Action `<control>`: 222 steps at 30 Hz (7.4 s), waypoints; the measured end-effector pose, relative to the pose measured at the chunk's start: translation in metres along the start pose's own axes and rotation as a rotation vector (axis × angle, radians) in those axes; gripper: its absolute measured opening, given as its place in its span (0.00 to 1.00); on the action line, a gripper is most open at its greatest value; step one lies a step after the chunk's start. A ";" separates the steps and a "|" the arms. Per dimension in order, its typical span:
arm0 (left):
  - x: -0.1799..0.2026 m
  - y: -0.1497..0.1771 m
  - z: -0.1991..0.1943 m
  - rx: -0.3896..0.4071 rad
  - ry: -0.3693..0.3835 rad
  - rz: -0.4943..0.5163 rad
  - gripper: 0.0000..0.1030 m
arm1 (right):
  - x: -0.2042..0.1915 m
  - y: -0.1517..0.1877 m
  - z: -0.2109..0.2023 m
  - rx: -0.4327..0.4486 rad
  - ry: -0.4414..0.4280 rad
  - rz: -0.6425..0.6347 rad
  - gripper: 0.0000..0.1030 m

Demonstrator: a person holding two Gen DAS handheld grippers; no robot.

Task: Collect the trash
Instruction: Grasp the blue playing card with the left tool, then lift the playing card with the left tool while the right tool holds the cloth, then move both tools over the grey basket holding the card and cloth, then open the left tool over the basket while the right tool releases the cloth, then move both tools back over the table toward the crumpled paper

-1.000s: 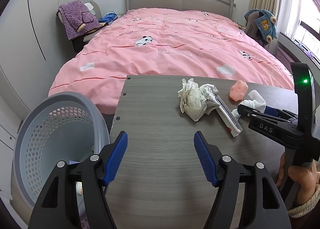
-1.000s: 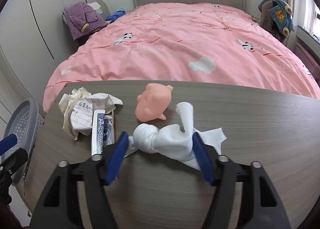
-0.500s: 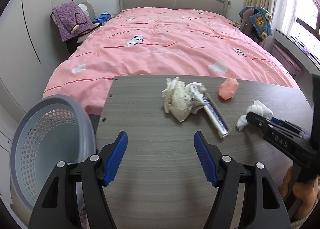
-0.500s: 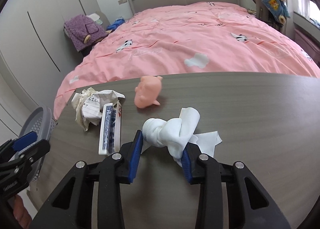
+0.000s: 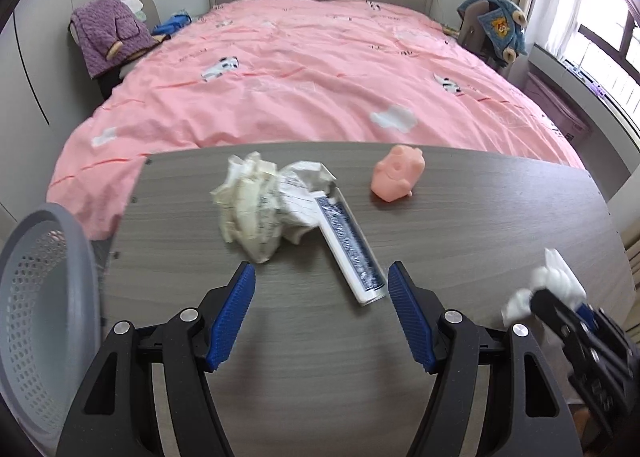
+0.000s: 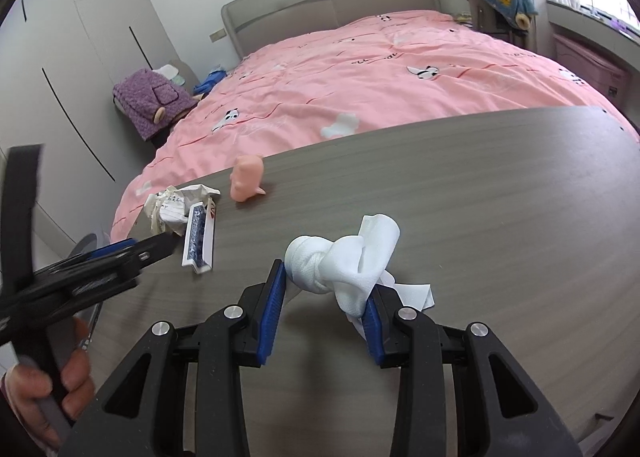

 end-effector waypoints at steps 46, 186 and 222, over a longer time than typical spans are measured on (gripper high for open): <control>0.012 0.028 -0.010 -0.018 0.038 0.054 0.18 | 0.001 0.014 -0.014 0.003 -0.055 0.048 0.34; -0.304 0.146 -0.121 0.125 -0.334 -0.308 0.61 | -0.345 0.114 0.063 -0.210 -0.326 -0.497 0.59; -0.217 0.124 -0.131 0.162 -0.222 -0.179 0.73 | -0.232 0.078 0.006 -0.067 -0.169 -0.332 0.78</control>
Point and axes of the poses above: each gripper's, at about its wrist camera, not at the fingertips, and z roughly the way its jaws point, x to its right, y to its underside, the point moved 4 cm from there along z, roughly the way its jaws point, and after that the axes turned 8 degrees about z, right-handed, at the moved point
